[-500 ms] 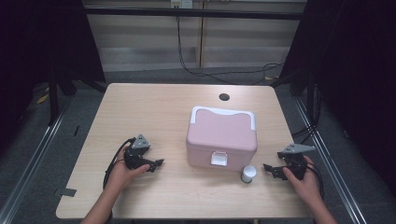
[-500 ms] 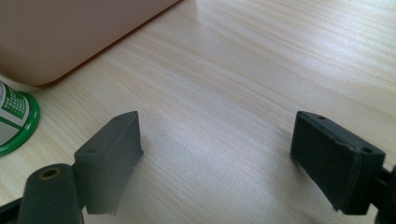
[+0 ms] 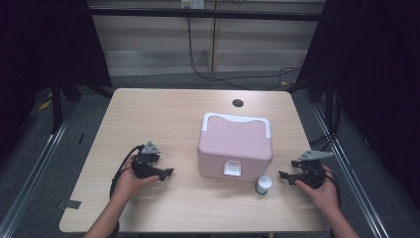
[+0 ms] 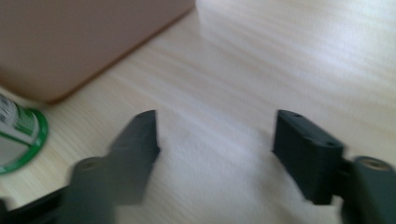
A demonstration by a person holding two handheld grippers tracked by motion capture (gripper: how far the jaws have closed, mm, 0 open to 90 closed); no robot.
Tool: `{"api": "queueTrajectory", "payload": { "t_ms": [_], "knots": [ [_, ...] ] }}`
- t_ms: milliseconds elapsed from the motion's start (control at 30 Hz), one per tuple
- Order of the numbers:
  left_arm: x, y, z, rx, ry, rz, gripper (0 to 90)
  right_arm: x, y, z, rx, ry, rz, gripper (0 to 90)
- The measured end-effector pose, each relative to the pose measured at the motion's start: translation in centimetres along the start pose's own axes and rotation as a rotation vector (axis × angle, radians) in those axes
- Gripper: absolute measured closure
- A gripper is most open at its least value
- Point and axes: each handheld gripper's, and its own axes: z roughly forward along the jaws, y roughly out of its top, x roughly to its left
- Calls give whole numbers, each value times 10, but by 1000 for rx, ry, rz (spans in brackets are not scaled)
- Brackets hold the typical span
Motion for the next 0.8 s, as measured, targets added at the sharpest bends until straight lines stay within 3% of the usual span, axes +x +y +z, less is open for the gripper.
{"api": "queueTrajectory", "payload": {
  "t_ms": [167, 200, 300, 500, 800],
  "knots": [
    [-13, 11, 1, 10, -37, 38, 215, 2, 20, -4, -47, 26, 7, 516],
    [-18, 16, 3, 26, -63, 42, 215, 3, 29, -3, -58, 29, -11, 558],
    [-24, 20, 4, 53, -88, 61, 217, 6, 39, -1, -59, 19, -36, 610],
    [-31, 25, 3, 69, -98, 92, 216, 9, 51, 5, -64, 16, -51, 696],
    [-31, 24, 4, 81, -97, 81, 216, 17, 59, 15, -76, 33, -72, 716]
  ]
}}
